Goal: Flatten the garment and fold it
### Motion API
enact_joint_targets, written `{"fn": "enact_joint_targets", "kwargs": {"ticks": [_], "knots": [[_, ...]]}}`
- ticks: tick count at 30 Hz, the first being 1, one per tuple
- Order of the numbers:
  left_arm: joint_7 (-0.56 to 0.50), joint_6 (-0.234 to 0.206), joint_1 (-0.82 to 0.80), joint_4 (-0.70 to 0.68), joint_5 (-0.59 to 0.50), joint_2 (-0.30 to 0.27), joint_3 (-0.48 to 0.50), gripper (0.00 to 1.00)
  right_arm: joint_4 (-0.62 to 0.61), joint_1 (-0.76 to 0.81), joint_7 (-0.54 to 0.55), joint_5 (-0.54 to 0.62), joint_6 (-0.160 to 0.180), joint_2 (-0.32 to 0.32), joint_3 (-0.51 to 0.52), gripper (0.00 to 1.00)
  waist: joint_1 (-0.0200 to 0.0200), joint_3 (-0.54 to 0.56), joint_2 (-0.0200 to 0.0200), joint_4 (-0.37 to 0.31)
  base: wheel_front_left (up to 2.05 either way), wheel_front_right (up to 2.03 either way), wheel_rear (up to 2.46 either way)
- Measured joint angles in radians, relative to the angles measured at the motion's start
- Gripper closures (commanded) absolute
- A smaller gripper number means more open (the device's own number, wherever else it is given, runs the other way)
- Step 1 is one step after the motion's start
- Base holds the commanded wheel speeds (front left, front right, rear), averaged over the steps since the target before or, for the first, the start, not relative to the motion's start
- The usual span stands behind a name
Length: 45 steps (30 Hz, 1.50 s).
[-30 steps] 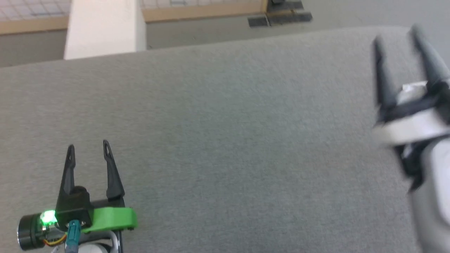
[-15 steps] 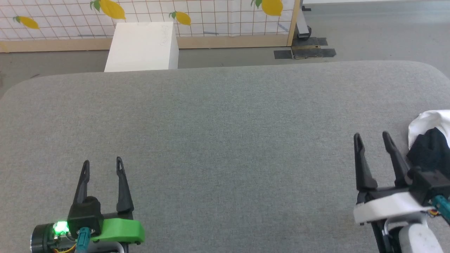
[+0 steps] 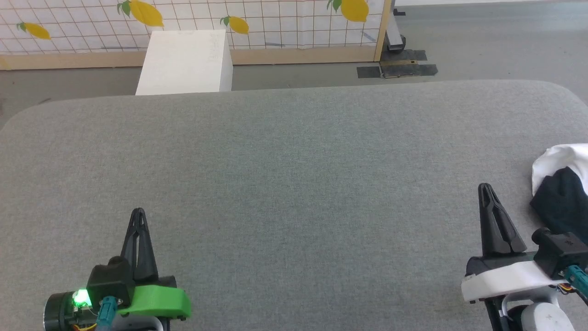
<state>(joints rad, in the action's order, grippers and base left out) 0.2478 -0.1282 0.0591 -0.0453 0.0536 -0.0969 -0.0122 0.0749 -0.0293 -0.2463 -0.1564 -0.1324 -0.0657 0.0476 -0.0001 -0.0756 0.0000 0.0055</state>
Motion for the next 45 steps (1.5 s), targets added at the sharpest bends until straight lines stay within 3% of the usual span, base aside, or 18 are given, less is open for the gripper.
{"fn": "enact_joint_targets", "kwargs": {"ticks": [45], "knots": [[-0.091,0.045,-0.005,0.015,-0.016,0.012,0.002,1.00,-0.022,0.001,0.089,0.052,0.000,0.004,-0.016,1.00,0.0000,0.028,0.0000,-0.002,0.00,0.00,0.00]]}}
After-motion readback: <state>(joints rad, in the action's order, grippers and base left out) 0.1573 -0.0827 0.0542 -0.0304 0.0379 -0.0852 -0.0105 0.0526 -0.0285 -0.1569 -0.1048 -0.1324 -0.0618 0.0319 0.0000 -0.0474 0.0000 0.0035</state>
